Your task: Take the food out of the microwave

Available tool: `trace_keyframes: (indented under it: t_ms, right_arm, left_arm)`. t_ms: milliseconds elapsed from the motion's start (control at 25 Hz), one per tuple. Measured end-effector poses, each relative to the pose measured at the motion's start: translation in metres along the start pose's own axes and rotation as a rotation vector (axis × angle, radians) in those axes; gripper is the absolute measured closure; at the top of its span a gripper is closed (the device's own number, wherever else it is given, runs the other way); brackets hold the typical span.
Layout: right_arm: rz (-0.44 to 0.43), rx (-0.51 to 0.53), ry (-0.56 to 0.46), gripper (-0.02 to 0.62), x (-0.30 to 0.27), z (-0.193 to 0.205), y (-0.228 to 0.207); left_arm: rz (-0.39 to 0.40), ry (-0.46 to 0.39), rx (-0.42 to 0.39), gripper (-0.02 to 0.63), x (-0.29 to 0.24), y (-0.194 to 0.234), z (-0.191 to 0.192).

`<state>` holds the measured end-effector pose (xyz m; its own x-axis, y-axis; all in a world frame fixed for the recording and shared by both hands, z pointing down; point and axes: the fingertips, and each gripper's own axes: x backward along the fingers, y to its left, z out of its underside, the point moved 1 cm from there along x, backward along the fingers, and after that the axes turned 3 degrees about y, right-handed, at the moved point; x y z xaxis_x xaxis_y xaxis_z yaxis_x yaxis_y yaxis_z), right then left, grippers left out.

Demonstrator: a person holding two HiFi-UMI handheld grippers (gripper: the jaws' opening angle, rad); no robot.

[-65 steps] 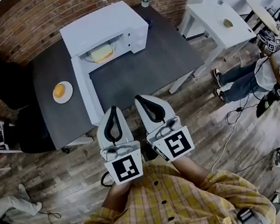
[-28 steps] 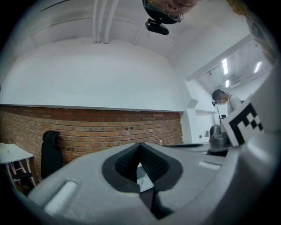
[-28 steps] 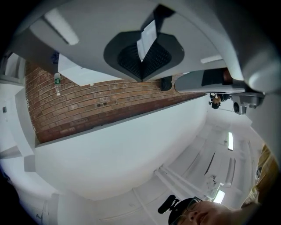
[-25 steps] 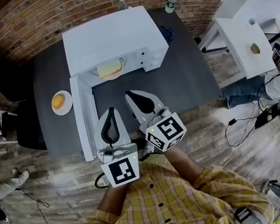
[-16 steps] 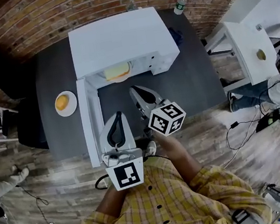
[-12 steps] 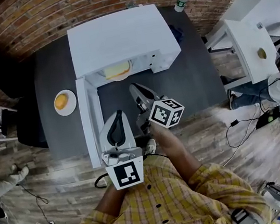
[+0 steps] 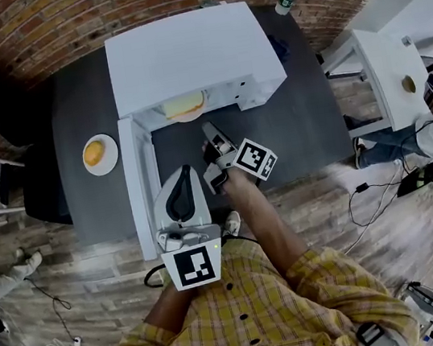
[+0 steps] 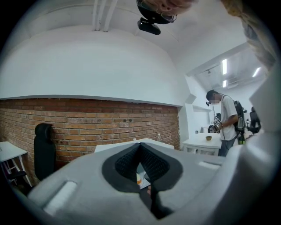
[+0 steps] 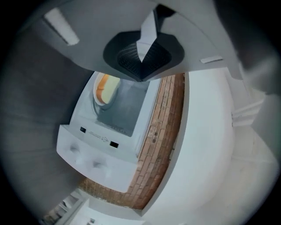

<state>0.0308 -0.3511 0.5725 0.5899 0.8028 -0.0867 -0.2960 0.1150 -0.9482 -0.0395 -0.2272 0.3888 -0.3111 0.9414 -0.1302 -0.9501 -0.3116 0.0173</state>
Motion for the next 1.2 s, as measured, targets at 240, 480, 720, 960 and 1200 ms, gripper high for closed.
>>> trace_keyframes:
  t_ms: [240, 480, 720, 960, 1200]
  right_arm:
    - [0.000, -0.203, -0.048, 0.592, -0.018, 0.009, -0.038]
    - [0.047, -0.285, -0.040, 0.572, -0.030, 0.022, -0.075]
    - [0.060, -0.348, -0.038, 0.525, -0.039, 0.031, -0.099]
    - [0.053, -0.429, -0.091, 0.477, -0.050, 0.029, -0.115]
    - [0.034, -0.474, -0.151, 0.479, -0.059, 0.021, -0.126]
  left_arm:
    - [-0.011, -0.009, 0.003, 0.606, 0.001, 0.005, -0.001]
    - [-0.017, -0.006, 0.011, 0.606, 0.004, 0.009, 0.001]
    - [-0.012, -0.003, 0.025, 0.606, 0.010, 0.010, 0.006]
    - [-0.014, 0.005, 0.035, 0.606, 0.010, 0.017, 0.010]
    - [0.004, 0.027, 0.029, 0.606, 0.009, 0.015, 0.018]
